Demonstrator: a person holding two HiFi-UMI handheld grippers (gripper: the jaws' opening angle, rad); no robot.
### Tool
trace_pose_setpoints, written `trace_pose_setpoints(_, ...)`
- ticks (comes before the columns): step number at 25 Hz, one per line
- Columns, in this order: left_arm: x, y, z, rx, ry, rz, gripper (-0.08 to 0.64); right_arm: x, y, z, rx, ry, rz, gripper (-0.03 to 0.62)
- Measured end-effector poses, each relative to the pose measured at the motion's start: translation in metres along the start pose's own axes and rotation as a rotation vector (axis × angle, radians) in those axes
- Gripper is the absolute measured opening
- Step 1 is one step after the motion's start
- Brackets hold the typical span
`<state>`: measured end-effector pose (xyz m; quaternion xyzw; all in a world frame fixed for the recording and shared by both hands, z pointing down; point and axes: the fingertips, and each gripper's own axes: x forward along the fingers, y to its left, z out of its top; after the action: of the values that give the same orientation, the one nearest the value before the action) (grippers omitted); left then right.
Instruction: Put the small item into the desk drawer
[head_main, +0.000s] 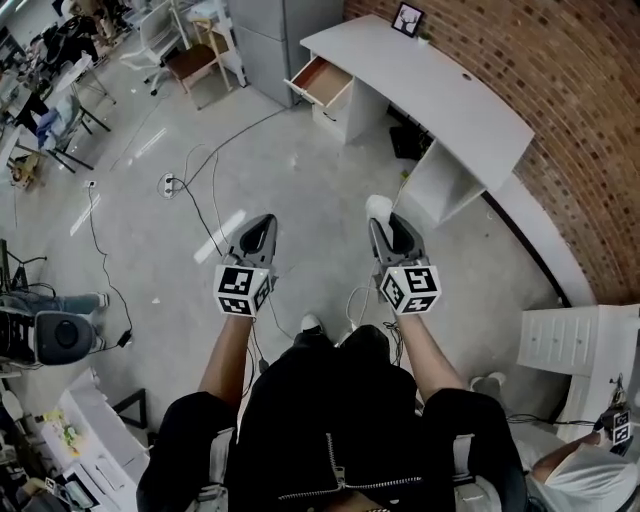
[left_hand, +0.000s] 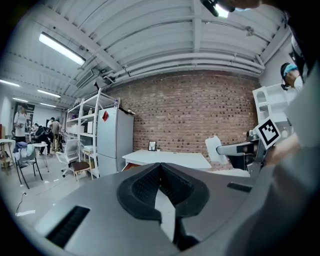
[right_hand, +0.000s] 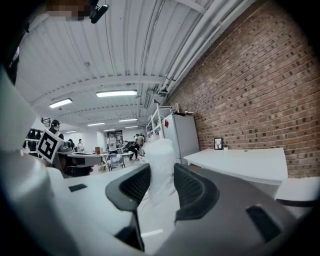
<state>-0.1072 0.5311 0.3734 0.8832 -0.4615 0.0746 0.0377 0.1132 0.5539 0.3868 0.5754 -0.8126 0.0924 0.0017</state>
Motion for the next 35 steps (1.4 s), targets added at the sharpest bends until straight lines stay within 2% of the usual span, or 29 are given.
trace_pose_setpoints(4,0.024,0.019,0.008,-0.005,0.008,-0.01,0.02,0.028,-0.006,0.007,0.005,0.008,-0.005,0.153)
trace_pose_setpoints(12,0.043,0.038,-0.004,-0.025,0.026,-0.027,0.02,0.054,-0.009,0.003,0.002,0.018,-0.015,0.153)
trace_pose_setpoints(20,0.102,0.076,0.008,-0.018,0.013,-0.02,0.02,0.128,-0.028,0.012,-0.009,0.017,0.01,0.153)
trace_pose_setpoints(28,0.206,0.113,0.04,-0.034,0.013,0.024,0.02,0.228,-0.088,0.047,-0.026,0.029,0.074,0.153)
trace_pose_setpoints(35,0.276,0.145,0.05,-0.05,0.026,0.072,0.02,0.301,-0.125,0.059,-0.025,0.049,0.125,0.153)
